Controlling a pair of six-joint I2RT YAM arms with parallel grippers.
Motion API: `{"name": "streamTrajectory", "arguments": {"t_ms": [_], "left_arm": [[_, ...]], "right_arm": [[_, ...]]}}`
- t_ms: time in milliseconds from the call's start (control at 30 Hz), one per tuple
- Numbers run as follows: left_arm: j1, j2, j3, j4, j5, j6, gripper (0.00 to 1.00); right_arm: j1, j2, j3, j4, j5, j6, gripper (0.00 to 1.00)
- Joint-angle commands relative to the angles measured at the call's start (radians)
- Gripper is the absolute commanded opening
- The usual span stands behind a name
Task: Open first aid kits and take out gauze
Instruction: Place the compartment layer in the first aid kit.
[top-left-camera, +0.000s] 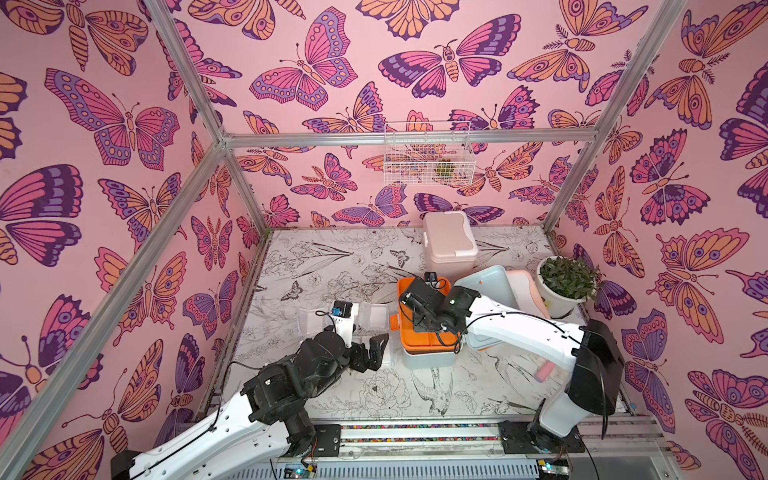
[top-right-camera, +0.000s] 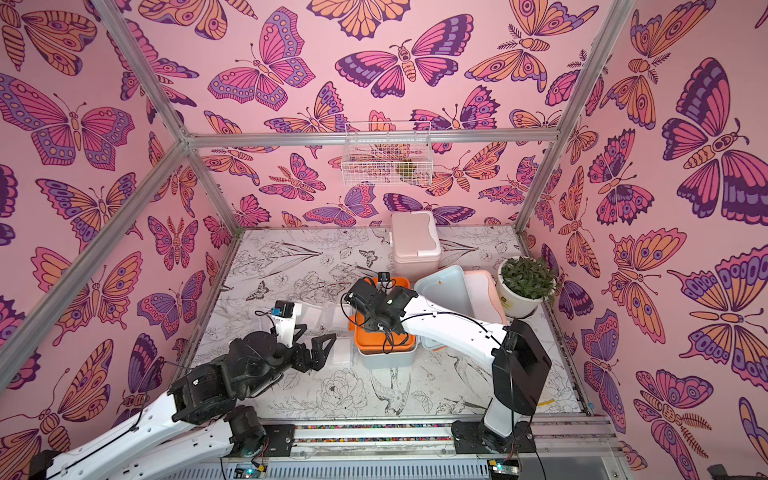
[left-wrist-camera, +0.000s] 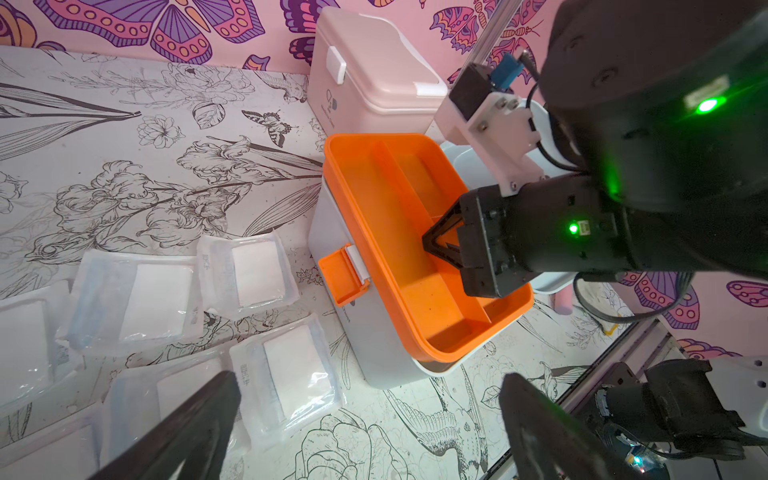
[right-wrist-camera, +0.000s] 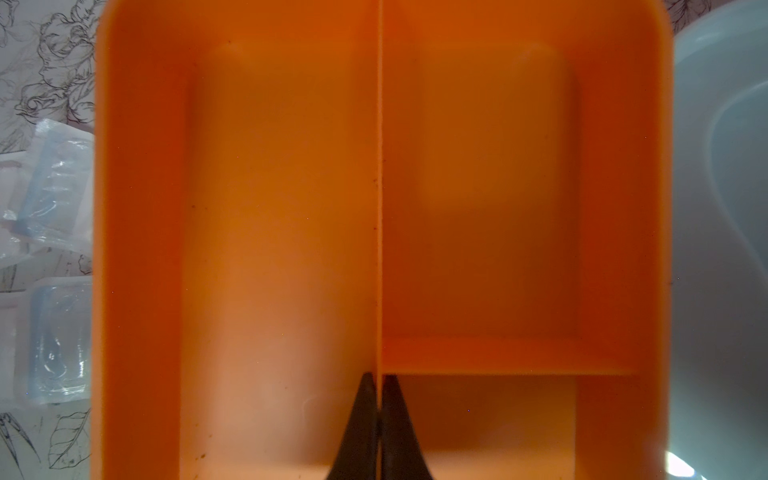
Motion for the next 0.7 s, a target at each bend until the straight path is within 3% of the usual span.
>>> {"name": "streamTrajectory", "arguments": {"t_ms": [0,667], "left_arm": [[0.004,-0.007,-0.020,0.004,-0.019,-0.001,1.00],[0.007,0.016,-0.016,0.016,-0.016,-0.003,1.00]], "right_arm": [[0.003,0.017,0.034,-0.084,0.043,0.018,0.00],[0.007,0.035,-0.013,-0.064,-0.024,-0.008,0.00]]}}
